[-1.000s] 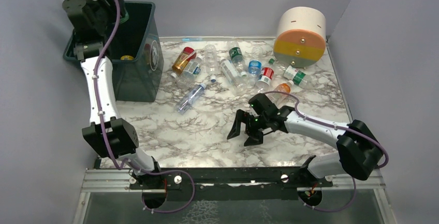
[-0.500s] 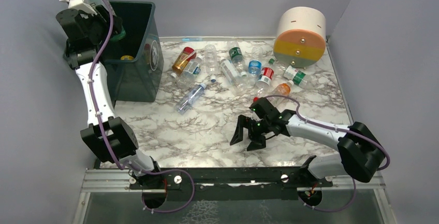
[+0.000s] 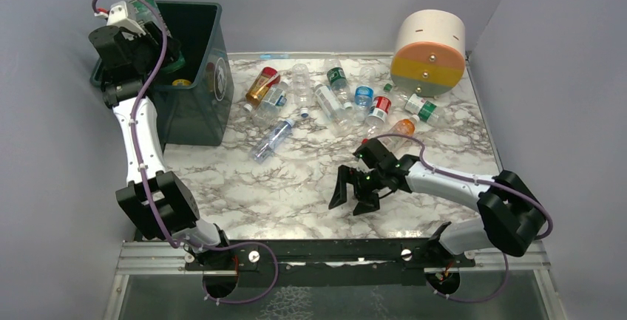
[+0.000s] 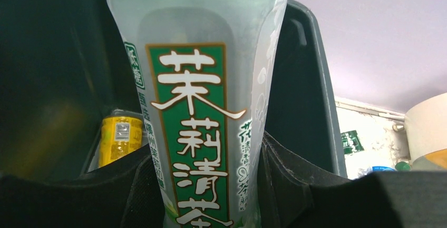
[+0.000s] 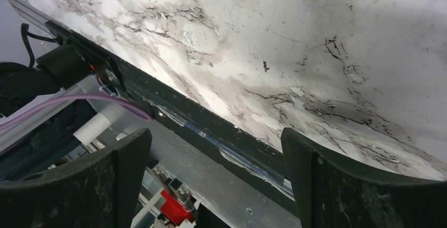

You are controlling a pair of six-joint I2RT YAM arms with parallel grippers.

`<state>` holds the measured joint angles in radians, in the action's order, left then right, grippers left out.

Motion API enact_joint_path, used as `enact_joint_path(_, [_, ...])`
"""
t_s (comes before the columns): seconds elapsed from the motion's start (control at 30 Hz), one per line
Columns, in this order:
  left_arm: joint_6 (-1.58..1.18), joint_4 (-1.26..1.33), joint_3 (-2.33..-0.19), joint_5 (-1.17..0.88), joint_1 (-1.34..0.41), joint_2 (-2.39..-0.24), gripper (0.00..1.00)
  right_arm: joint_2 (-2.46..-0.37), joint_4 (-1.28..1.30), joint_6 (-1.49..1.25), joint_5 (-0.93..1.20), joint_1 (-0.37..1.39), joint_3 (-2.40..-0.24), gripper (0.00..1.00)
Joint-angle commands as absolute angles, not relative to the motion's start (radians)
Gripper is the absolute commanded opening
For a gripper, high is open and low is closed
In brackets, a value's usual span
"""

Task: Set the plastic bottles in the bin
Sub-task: Place the plastic bottle in the trash bin.

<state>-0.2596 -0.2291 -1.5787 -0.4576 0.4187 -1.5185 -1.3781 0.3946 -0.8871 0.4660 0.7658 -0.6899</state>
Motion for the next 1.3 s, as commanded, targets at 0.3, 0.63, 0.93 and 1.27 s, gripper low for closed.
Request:
enact_joint_path(0.3, [-0.294, -0.181, -1.555, -0.490, 0.423, -1.514, 0.52, -1.451, 0.340, -0.850, 0.515, 0.770, -0.689, 0.96])
enact_joint_path(0.63, [-0.304, -0.170, -1.542, -0.487, 0.423, -1.517, 0.54, -1.473, 0.324, -0.848, 0.525, 0.770, -0.685, 0.96])
enact_joint_path(0.93, [-0.304, -0.173, -1.553, -0.479, 0.423, -1.525, 0.66, -1.480, 0.308, -0.851, 0.530, 0.770, -0.679, 0.96])
enact_joint_path(1.27, [-0.307, -0.172, -1.561, -0.474, 0.424, -1.528, 0.78, -1.493, 0.295, -0.853, 0.537, 0.770, -0.671, 0.96])
